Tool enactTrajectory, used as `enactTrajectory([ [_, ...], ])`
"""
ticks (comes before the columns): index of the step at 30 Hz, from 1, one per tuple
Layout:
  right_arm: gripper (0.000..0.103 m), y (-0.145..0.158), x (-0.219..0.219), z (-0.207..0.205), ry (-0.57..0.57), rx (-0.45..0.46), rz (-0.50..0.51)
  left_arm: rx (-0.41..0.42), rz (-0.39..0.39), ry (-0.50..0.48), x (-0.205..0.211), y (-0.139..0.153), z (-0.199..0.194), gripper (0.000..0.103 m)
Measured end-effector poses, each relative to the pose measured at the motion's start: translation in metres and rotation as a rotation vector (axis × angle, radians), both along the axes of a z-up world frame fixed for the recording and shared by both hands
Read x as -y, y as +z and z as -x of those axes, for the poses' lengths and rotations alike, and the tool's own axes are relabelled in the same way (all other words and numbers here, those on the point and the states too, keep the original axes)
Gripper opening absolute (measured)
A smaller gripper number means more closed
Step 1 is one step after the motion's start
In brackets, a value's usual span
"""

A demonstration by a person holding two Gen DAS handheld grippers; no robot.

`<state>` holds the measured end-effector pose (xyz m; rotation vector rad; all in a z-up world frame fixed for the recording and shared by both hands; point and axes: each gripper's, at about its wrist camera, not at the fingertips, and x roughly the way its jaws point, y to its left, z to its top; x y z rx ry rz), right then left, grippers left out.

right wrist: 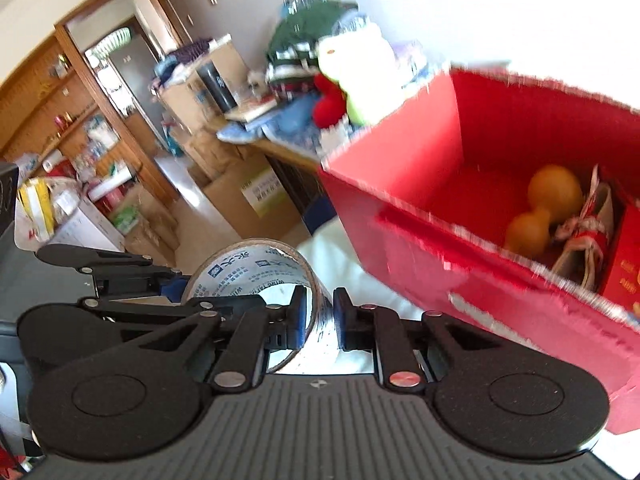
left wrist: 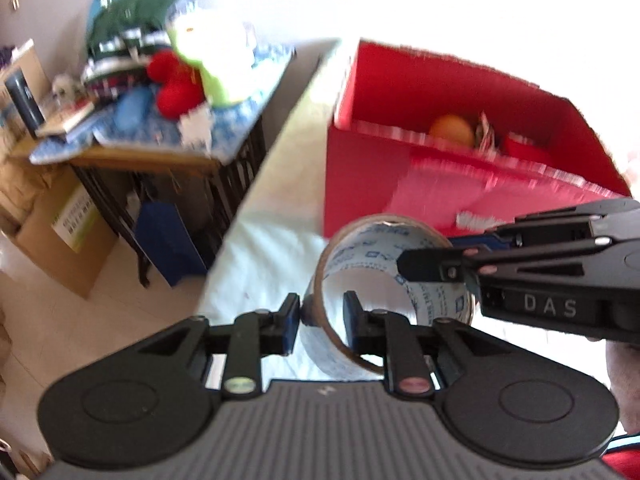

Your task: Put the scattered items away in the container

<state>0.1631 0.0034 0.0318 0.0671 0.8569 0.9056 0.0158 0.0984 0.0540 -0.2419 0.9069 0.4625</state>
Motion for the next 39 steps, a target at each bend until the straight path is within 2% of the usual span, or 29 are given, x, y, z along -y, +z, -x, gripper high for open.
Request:
enactTrajectory([
  [8,0.016,0.033,0.018,-0.001,-0.064,0.031,-0.104,0.062,-0.115,-0.045,0.016,0.046,-0.004,0.019],
  [18,0.016,0.059,0.048,-0.010,-0.193,0.090,-0.178,0.167,-0.211,-0.136,0.036,0.086,-0.031,0.019],
  [23,0.012,0.059,0.058,-0.025,-0.267,0.102,-0.167,0.186,-0.274,-0.215,0.045,0.091,-0.059,0.019],
  [27,0.010,0.053,0.063,-0.045,-0.305,0.076,-0.145,0.192,-0.331,-0.269,0.047,0.092,-0.086,0.019],
  [32,0.009,0.041,0.065,-0.067,-0.331,0.040,-0.107,0.172,-0.307,-0.295,0.039,0.086,-0.117,0.019],
  [39,0.007,0.024,0.059,-0.112,-0.355,-0.086,-0.025,0.092,-0.267,-0.313,0.024,0.059,-0.150,0.019],
])
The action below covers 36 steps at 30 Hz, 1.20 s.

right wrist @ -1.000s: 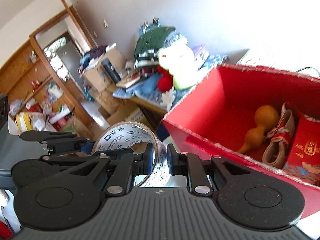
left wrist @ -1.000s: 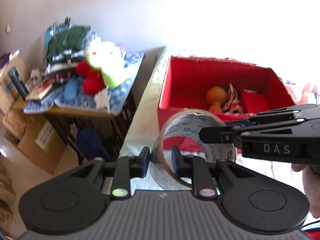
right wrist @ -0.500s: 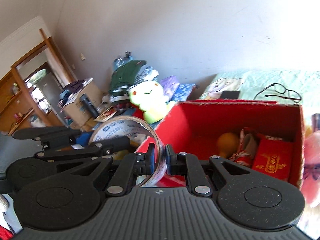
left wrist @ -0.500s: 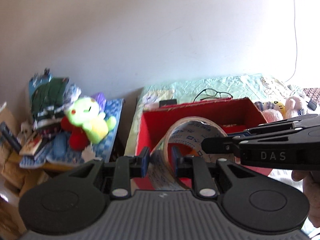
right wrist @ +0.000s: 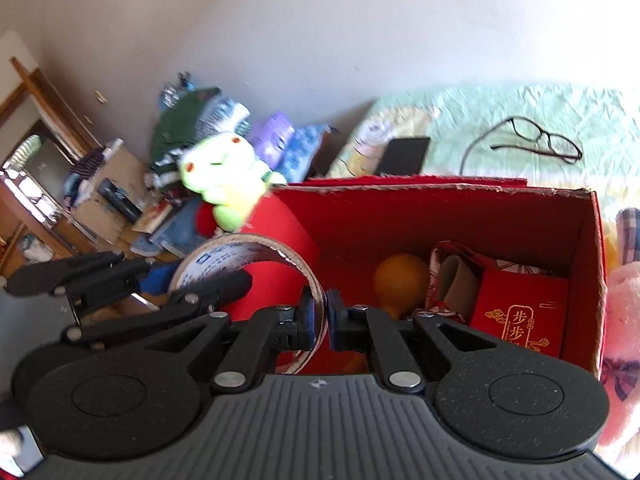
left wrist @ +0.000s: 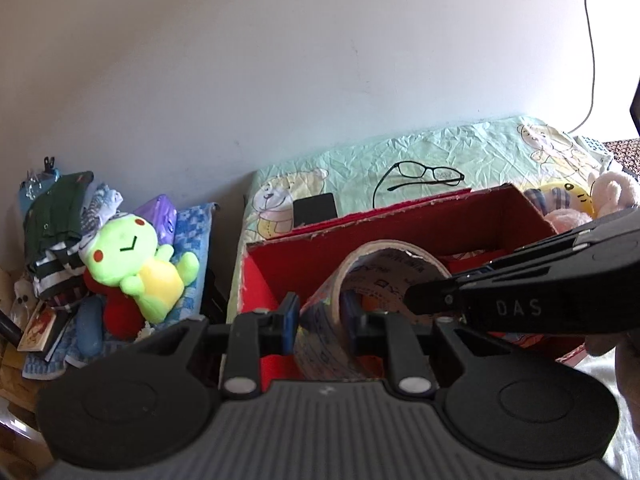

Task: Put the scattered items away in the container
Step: 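Lift the tape roll with both grippers and carry it into the box, then lower the tape roll beside the gourd and open both grippers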

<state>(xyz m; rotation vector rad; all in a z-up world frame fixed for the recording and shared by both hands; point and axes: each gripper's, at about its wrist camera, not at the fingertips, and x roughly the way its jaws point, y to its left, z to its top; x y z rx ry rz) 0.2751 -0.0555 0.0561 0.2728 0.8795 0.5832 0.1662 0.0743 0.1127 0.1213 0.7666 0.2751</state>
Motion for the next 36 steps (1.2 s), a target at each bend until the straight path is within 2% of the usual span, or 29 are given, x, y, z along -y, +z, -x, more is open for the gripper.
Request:
enactTrajectory([
  [4,0.007,-0.011,-0.010,-0.021,0.014,-0.060,0.048,-0.047,0.034,0.006,-0.014,-0.017,-0.019,0.019],
  [8,0.007,-0.022,-0.018,-0.041,0.041,-0.107,0.062,-0.090,0.037,0.010,-0.027,-0.031,-0.034,0.018],
  [13,0.007,-0.033,-0.030,-0.059,0.090,-0.123,0.092,-0.137,0.008,0.008,-0.038,-0.046,-0.048,0.019],
  [21,0.007,-0.049,-0.043,-0.076,0.116,-0.127,0.153,-0.229,0.029,0.008,-0.051,-0.071,-0.067,0.021],
  [24,0.009,-0.052,-0.048,-0.078,0.110,-0.116,0.194,-0.234,0.004,-0.004,-0.051,-0.075,-0.071,0.023],
  [28,0.008,-0.053,-0.051,-0.082,0.116,-0.129,0.215,-0.227,0.019,-0.018,-0.052,-0.074,-0.077,0.031],
  [33,0.005,-0.054,-0.056,-0.082,0.119,-0.126,0.257,-0.219,-0.012,-0.044,-0.045,-0.077,-0.076,0.031],
  [36,0.007,-0.055,-0.056,-0.085,0.104,-0.131,0.245,-0.208,-0.003,-0.061,-0.044,-0.072,-0.069,0.031],
])
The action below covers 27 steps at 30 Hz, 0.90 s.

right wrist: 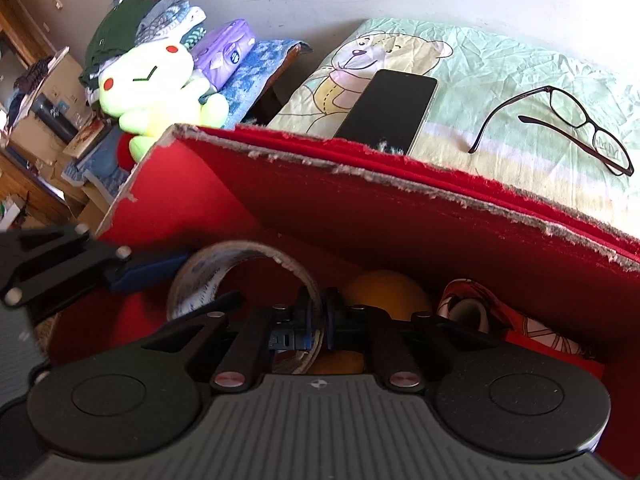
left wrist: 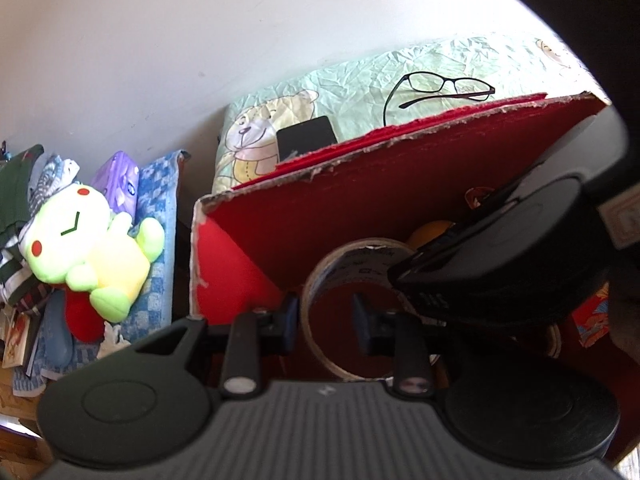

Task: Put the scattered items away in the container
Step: 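Lower the tape roll beside the gourd and open both grippers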

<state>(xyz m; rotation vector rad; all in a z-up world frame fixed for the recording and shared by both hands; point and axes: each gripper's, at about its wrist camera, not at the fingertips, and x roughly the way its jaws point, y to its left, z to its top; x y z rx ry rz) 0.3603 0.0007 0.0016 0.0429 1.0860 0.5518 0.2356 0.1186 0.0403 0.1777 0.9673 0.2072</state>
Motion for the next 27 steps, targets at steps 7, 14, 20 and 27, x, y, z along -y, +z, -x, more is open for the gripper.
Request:
enactTrajectory([
  [7,0.009,-0.003,0.007,-0.010,-0.069,-0.003,-0.062,0.039,0.053,-0.046,0.001,0.018,0.020,0.031],
  [14,0.021,0.004,0.015,-0.006,-0.088,-0.004,-0.117,-0.013,0.100,-0.121,0.014,0.012,0.024,0.032],
  [20,0.021,0.003,0.025,-0.002,-0.087,-0.040,-0.159,-0.063,0.139,-0.104,0.015,-0.002,0.011,0.032],
  [27,0.011,-0.004,0.037,0.001,-0.131,-0.094,-0.207,-0.067,0.144,-0.074,0.013,-0.003,0.002,0.033],
])
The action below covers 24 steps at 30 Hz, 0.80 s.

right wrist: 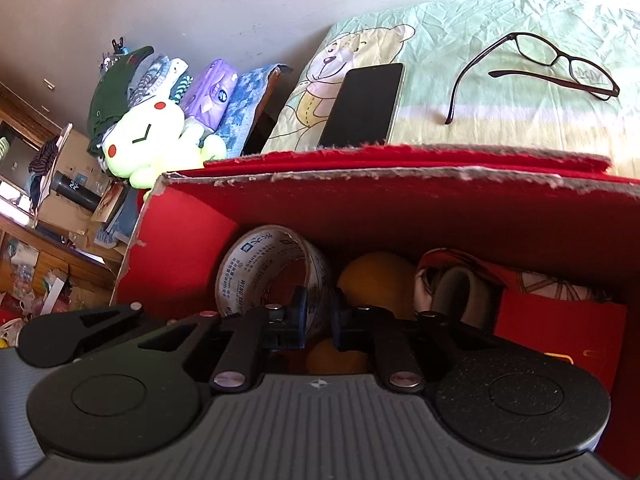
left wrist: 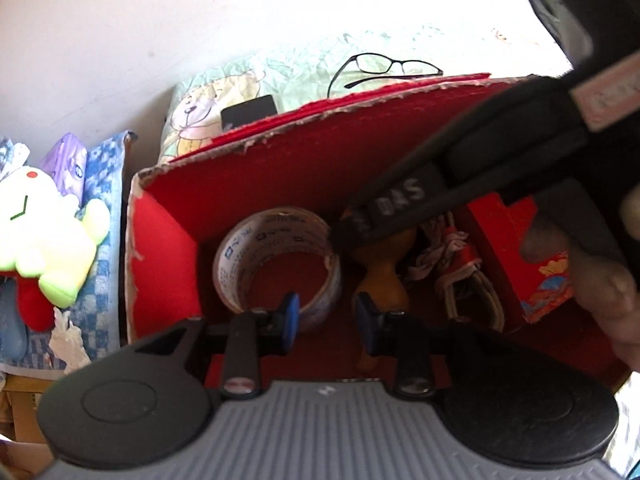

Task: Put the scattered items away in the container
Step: 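Lower the tape roll beside the gourd and open both grippers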

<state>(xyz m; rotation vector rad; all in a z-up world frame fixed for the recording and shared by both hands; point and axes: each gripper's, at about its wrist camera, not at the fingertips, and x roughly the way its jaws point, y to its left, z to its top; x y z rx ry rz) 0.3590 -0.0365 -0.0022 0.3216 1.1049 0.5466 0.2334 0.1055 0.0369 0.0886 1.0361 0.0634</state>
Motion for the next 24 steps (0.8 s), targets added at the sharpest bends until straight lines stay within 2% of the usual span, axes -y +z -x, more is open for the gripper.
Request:
enactTrajectory([
  [3,0.012,0.001,0.003,0.003,-0.016,0.007,-0.005,0.002,0.015,-0.002,-0.002,0.000,-0.002,0.033],
  [7,0.018,0.003,0.011,0.006,-0.041,0.008,-0.028,0.002,0.016,0.014,-0.004,0.000,-0.003,0.033],
  [11,0.019,0.009,0.019,0.012,-0.063,0.027,-0.043,0.012,0.023,0.022,-0.006,0.001,-0.001,0.034],
  [18,0.020,0.022,0.028,0.028,-0.100,0.056,-0.001,0.018,-0.004,0.024,-0.003,0.002,0.002,0.038],
  [24,0.021,0.015,0.032,0.041,-0.136,0.081,0.084,0.016,-0.021,0.037,-0.004,0.001,-0.001,0.039],
])
